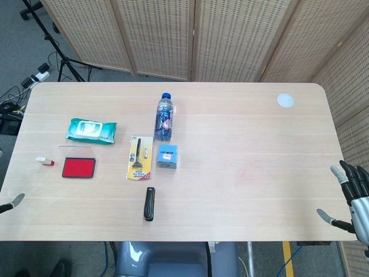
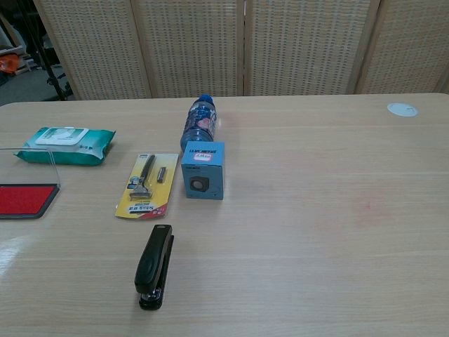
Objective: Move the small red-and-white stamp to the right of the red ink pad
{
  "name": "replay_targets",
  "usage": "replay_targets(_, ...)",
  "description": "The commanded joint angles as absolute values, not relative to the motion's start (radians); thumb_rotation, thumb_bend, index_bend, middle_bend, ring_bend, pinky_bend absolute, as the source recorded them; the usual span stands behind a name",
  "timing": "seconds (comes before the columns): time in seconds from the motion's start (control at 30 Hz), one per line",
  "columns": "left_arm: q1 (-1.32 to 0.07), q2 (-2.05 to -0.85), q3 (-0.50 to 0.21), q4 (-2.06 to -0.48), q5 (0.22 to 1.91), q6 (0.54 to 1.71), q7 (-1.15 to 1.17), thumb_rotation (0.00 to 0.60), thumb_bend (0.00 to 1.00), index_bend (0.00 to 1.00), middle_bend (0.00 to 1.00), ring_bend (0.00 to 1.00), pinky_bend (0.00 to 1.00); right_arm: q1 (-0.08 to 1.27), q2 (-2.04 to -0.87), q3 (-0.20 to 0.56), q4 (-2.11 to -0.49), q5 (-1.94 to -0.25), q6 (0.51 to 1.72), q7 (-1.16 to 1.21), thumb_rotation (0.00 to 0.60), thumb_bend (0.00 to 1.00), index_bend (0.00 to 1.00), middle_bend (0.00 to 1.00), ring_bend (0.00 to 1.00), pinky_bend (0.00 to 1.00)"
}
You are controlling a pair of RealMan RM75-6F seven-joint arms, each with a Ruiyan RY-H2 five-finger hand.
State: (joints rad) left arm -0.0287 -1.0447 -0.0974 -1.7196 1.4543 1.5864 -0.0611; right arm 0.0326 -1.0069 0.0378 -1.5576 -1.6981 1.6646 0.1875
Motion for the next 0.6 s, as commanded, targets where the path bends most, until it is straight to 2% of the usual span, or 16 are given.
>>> replay_targets(0.03,-0.029,-1.042,-0.096,-1.721,1.453,1.582,-0.065,0.600,0.12,0.00,0.00,0.00,0.00,0.034,-1.001,0.036,-1.570,-1.693,1.660,0.180,0.600,0.00,0.00,0.00,0.00,0.00)
replay_targets(0.4,-0.050,-1.033,-0.098,-1.706,1.437,1.532,-0.079,0.600,0.11,0.00,0.02,0.00,0.00,0.032,-1.011,0.043,-1.561,-1.694,1.685,0.218,0.600,0.00,0.00,0.00,0.00,0.00)
replay_targets(0.43,-0.053,-1.031,-0.098,-1.704,1.435,1.525,-0.082,0.600,0.11,0.00,0.08,0.03,0.01,0.032,-1.011,0.043,-1.560,-1.695,1.686,0.219,0.600,0.00,0.00,0.00,0.00,0.00)
replay_targets(0.47,-0.060,-1.029,-0.099,-1.699,1.429,1.509,-0.089,0.600,0.11,0.00,0.23,0.13,0.07,0.032,-1.012,0.044,-1.559,-1.695,1.687,0.221,0.600,0.00,0.00,0.00,0.00,0.00)
replay_targets(0.5,-0.071,-1.027,-0.105,-1.693,1.415,1.485,-0.103,0.600,0.12,0.00,0.43,0.27,0.17,0.032,-1.013,0.045,-1.558,-1.695,1.687,0.223,0.600,0.00,0.00,0.00,0.00,0.00)
replay_targets(0.53,-0.085,-1.027,-0.116,-1.679,1.399,1.461,-0.121,0.600,0.12,0.00,0.55,0.39,0.28,0.033,-1.015,0.045,-1.556,-1.694,1.686,0.223,0.600,0.00,0.00,0.00,0.00,0.00)
replay_targets(0.6,-0.126,-1.039,-0.139,-1.614,1.361,1.393,-0.158,0.600,0.12,0.00,0.79,0.67,0.63,0.036,-1.018,0.045,-1.555,-1.692,1.681,0.223,0.600,0.00,0.00,0.00,0.00,0.00)
